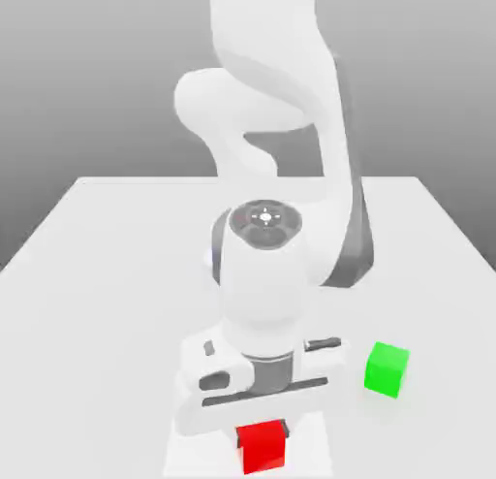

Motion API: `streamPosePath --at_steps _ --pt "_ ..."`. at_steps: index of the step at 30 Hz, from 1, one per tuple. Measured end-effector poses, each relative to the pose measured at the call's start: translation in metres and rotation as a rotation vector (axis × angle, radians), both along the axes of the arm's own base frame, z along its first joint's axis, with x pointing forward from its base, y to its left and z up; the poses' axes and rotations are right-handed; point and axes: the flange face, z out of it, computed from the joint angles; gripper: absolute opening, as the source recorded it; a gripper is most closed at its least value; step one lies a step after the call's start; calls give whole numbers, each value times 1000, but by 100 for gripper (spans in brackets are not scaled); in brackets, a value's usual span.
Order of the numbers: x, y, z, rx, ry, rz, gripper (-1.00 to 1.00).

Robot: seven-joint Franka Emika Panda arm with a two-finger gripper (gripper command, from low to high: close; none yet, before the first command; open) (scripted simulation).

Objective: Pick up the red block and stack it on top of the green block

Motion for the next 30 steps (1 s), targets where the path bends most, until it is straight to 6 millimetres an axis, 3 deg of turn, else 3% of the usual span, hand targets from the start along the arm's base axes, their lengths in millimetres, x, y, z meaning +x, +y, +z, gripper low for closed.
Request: streamPosePath --at_steps 2,6,12,15,19,24,30 --pt "1 0 13 0 0 0 -100" --pt "0 1 59 1 0 -2 -100" --pt "-31 71 81 32 5 -94 -100" --pt "-54 112 89 38 9 -129 -100" --pt "-87 151 97 32 10 -195 -100" --pt "-128 183 102 7 2 -295 -100" --pt "-132 186 52 0 -4 -323 -100"
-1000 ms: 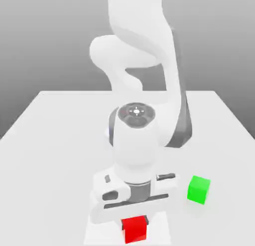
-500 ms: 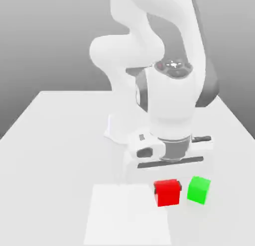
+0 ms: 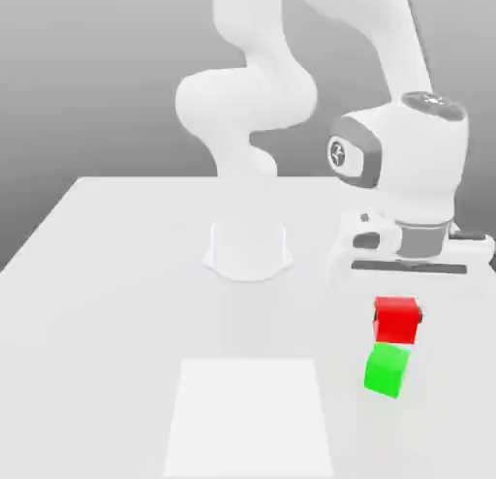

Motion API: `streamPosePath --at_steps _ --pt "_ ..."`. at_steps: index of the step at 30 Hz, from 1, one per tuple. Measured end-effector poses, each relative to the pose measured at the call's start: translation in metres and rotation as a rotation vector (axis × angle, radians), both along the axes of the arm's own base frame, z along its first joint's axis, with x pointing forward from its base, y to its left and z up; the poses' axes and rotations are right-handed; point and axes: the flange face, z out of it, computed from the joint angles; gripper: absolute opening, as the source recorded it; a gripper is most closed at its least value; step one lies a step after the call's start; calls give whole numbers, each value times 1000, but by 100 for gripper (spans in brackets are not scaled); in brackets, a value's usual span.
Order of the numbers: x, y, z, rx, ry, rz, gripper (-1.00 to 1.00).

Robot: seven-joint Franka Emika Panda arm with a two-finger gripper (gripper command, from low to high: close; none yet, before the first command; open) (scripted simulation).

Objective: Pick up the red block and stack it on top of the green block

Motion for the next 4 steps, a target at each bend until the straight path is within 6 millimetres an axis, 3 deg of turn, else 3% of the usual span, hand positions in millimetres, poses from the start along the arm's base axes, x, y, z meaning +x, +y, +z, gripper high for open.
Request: streamPosePath --at_steps 1,4 --pt "-1 0 -9 1 1 1 100" --pt "-1 0 -9 1 1 1 100"
